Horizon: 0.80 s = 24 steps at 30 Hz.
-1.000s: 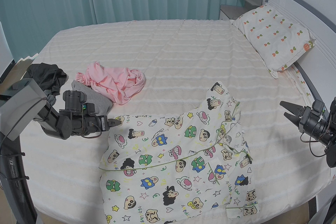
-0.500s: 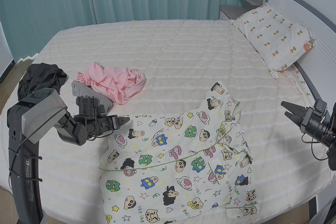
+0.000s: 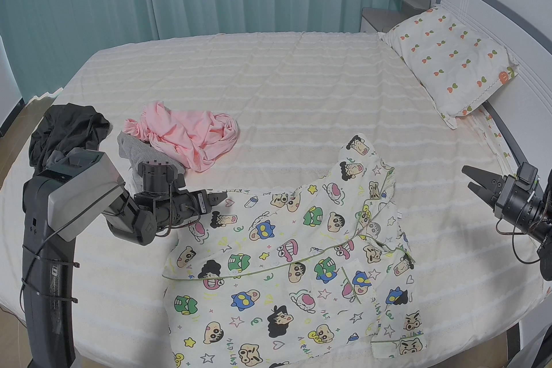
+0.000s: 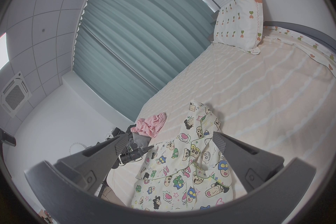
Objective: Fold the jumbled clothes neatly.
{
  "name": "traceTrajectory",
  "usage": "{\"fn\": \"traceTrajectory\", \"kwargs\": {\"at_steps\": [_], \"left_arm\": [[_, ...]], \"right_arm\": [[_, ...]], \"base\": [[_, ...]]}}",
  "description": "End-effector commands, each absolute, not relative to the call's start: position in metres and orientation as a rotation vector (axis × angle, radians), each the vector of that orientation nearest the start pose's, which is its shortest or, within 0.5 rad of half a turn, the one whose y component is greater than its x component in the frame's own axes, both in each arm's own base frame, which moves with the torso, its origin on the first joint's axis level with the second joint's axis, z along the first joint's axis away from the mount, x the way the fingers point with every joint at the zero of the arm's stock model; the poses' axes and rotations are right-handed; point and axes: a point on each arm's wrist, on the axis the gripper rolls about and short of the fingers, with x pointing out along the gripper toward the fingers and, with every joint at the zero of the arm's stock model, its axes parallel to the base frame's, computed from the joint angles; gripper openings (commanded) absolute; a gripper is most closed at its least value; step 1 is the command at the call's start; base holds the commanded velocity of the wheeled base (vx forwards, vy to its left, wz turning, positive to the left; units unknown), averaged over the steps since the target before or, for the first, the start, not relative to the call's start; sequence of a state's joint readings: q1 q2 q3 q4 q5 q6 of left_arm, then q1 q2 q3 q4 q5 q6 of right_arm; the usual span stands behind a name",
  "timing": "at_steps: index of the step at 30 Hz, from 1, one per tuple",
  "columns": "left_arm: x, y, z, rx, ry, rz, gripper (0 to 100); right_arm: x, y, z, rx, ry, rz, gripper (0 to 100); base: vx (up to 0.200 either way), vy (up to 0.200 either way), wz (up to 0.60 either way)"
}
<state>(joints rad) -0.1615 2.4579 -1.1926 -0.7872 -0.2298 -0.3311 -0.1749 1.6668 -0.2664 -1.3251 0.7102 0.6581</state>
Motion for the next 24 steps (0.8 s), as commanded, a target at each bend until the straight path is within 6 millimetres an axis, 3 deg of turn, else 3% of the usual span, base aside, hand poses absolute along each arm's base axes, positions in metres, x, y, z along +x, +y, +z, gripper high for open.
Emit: {"fn": "traceTrajectory", "kwargs": {"at_steps": [1, 12, 24], "left_arm": [[0.441, -0.075, -0.003, -0.338, 0.543, -0.294, 0], [0.450, -0.054, 0.004, -0.334, 0.463, -0.192, 0], [0.475, -0.030, 0.007, -0.319, 0.359, -0.025, 0]], "right_arm": [[0.229, -0.026, 0.132, 0.675, 0.244, 0.493, 100], [0.228, -0.024, 0.131, 0.676, 0.251, 0.499, 100], [0.229, -0.023, 0.130, 0.676, 0.256, 0.502, 100]], "base": [[0.000, 0.000, 0.00], [0.000, 0.000, 0.00], [0.000, 0.000, 0.00]]}}
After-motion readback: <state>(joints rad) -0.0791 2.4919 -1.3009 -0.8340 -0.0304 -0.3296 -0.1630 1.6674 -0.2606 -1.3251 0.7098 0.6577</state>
